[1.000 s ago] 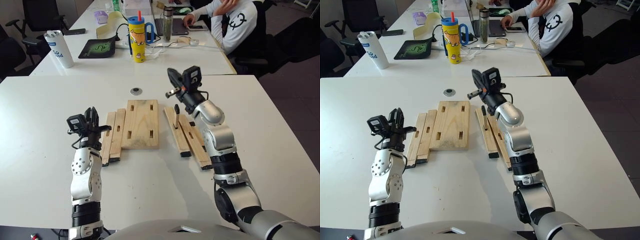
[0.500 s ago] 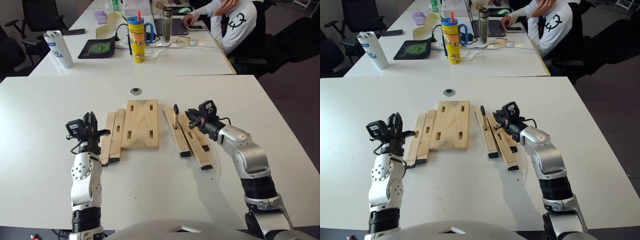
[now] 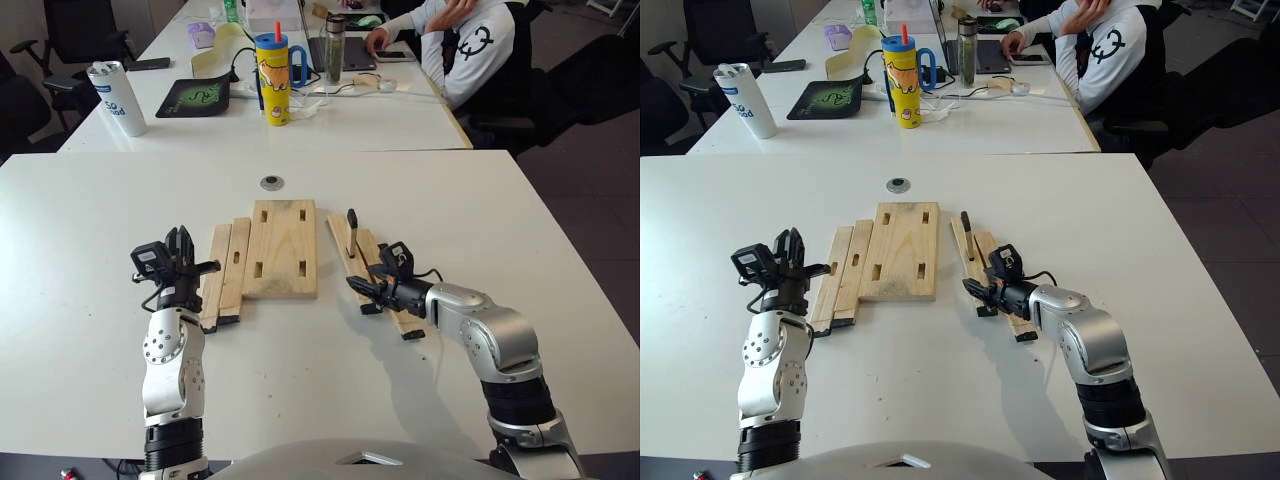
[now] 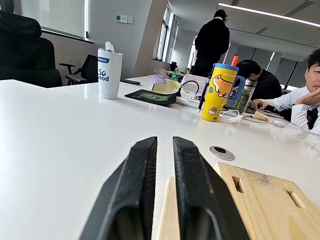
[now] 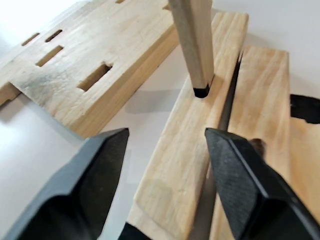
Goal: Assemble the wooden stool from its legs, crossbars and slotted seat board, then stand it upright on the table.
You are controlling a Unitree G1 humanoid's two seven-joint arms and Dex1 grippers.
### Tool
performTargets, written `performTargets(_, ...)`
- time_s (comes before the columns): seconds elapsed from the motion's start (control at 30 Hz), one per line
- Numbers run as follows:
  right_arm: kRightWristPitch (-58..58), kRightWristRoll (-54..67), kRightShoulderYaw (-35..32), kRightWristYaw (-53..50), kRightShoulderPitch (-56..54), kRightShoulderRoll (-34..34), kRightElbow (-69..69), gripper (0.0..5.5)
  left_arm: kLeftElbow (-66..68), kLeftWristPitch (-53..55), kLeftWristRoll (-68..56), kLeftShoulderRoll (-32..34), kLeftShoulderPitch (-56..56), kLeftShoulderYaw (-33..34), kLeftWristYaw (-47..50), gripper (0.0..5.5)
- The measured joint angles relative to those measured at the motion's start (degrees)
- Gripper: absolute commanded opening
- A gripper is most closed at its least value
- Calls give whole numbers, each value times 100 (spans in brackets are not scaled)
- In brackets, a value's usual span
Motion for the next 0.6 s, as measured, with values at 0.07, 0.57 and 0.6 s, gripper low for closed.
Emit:
performTargets(0.07,190,14,-7,-114,-16,34,-21,293,-4,1,1,-10,0,-6,13,62)
performTargets(0.57,428,-122,229,-497,-147,21,-73,293,-124,6,38,-100,106,-60,75,62)
performTargets(0.6,418,-158,287,-515,-192,20,-30,293,-124,6,37,-100,105,-61,74,62)
